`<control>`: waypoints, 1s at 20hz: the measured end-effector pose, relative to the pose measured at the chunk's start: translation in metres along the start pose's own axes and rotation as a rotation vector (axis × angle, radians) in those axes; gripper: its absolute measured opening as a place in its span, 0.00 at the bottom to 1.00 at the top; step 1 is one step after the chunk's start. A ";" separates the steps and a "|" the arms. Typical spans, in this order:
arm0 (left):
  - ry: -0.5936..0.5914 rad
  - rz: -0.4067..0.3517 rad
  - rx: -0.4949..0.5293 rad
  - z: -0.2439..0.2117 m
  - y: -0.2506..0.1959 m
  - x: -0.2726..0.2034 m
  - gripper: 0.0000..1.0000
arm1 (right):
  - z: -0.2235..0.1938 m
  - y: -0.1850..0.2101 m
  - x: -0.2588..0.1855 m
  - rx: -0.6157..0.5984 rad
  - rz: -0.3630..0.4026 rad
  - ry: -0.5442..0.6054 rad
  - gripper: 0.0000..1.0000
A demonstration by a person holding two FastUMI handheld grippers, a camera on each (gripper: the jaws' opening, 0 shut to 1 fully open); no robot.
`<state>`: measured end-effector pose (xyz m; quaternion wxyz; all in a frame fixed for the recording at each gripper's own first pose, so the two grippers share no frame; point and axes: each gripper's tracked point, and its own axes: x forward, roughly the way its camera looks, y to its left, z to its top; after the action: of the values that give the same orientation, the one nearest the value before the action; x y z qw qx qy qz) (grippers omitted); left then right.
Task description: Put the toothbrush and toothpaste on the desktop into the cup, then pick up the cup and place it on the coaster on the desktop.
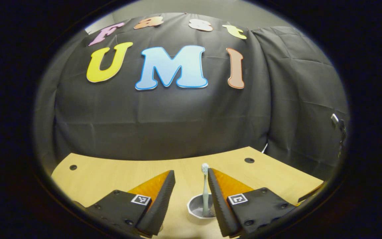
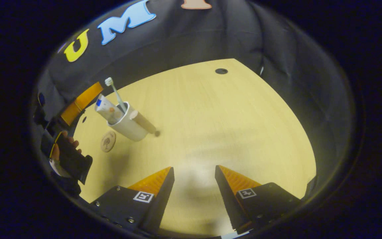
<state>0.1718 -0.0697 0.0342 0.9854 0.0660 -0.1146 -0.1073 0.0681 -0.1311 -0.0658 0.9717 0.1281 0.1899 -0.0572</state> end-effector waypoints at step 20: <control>0.116 0.228 -0.031 -0.013 0.097 -0.094 0.94 | 0.087 0.067 0.040 -0.714 0.165 0.130 0.75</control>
<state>0.1044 0.0464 0.0170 0.9971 0.0436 -0.0625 0.0075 0.1467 -0.0925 0.0119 0.9423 -0.2008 0.2484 0.0997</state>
